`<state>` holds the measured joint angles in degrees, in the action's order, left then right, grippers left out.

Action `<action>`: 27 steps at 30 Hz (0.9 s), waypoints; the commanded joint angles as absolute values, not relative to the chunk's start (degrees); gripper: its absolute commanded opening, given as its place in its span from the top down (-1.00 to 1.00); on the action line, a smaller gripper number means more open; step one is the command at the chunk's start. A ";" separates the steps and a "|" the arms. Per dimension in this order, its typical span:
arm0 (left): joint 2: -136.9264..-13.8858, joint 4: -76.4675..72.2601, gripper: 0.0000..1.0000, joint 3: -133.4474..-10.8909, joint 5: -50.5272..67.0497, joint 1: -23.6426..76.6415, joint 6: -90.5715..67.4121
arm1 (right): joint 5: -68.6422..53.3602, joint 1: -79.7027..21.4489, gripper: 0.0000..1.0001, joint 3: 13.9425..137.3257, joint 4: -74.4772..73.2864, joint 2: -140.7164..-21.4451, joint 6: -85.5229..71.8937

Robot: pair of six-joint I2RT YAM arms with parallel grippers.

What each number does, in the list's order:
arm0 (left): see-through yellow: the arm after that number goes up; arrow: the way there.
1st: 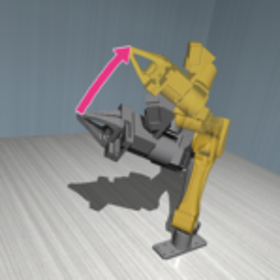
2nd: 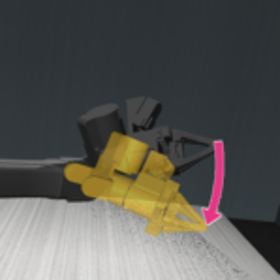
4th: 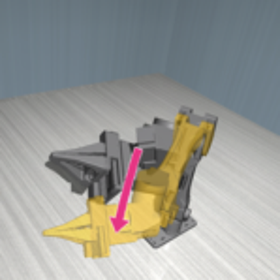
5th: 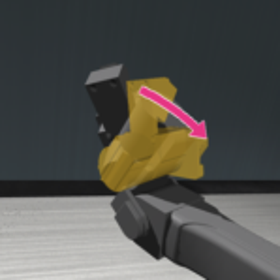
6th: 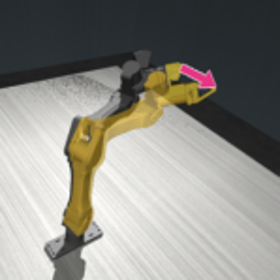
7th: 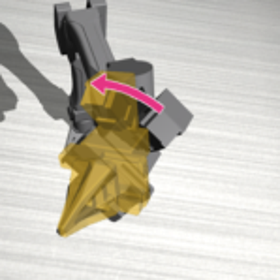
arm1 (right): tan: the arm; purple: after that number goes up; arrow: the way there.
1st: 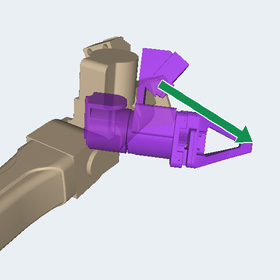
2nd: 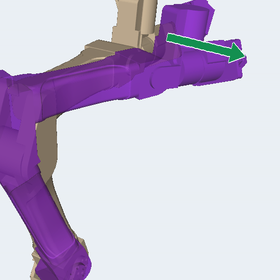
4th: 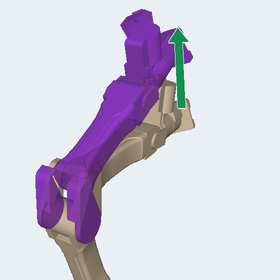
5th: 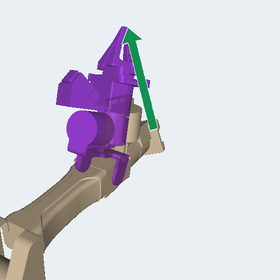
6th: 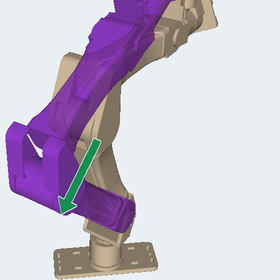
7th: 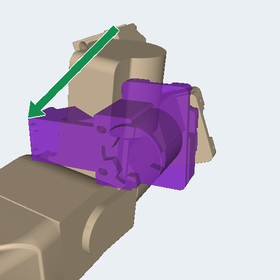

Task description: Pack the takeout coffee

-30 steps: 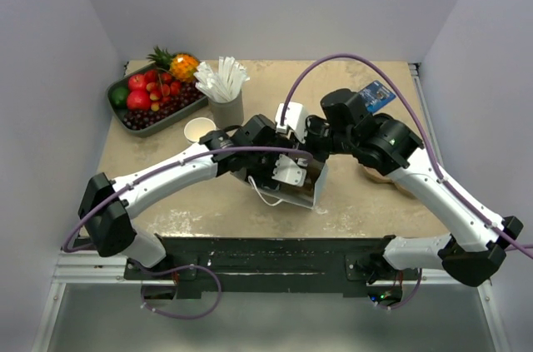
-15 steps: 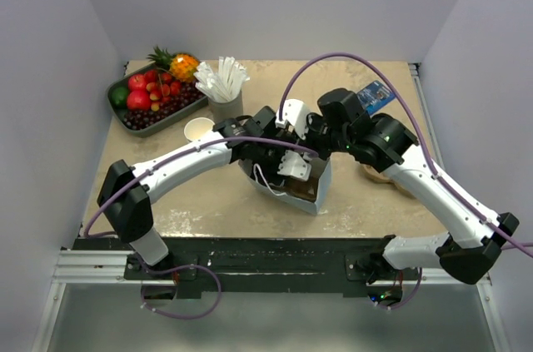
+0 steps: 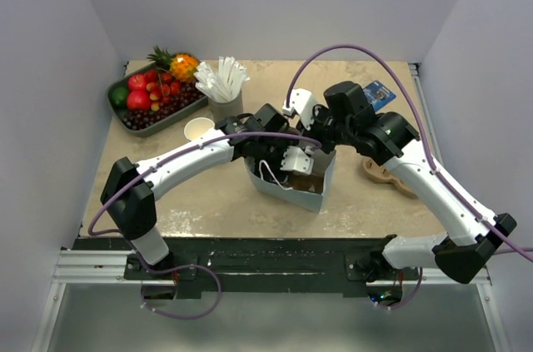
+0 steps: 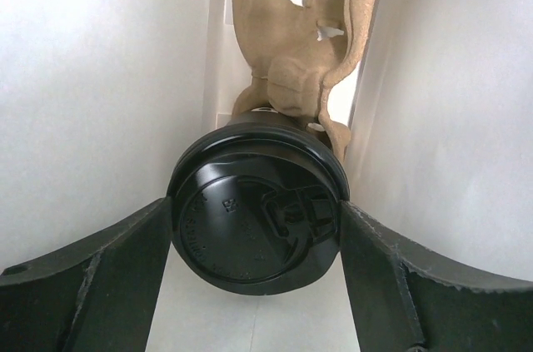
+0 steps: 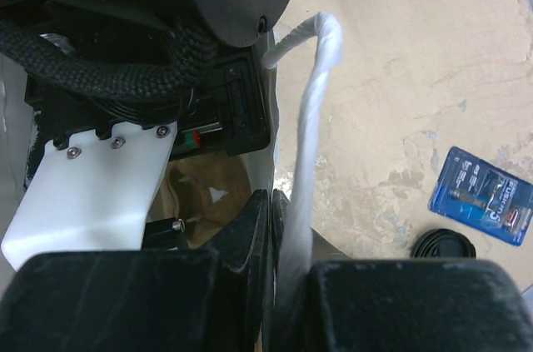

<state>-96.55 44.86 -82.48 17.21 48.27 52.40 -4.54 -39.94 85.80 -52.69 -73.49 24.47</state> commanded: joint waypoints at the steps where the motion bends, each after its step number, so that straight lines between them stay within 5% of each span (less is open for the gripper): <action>1: -97.64 43.59 -0.03 -80.07 14.42 46.76 47.72 | -8.09 -40.34 0.87 87.63 -51.59 -73.30 24.52; 13: -98.35 41.75 -0.12 -78.13 13.97 46.76 43.95 | -9.58 -37.88 0.87 86.84 -51.68 -73.04 23.55; 21: -93.08 37.45 -0.37 -76.12 17.84 46.76 43.33 | -13.53 -37.79 0.57 86.40 -51.77 -71.81 24.70; 27: -90.88 34.54 -0.47 -75.50 19.77 46.67 42.28 | -13.71 -37.71 0.54 85.25 -51.15 -71.89 25.75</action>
<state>-92.55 36.75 -76.55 17.19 47.64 46.61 -10.61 -37.43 85.78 -51.55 -73.71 24.71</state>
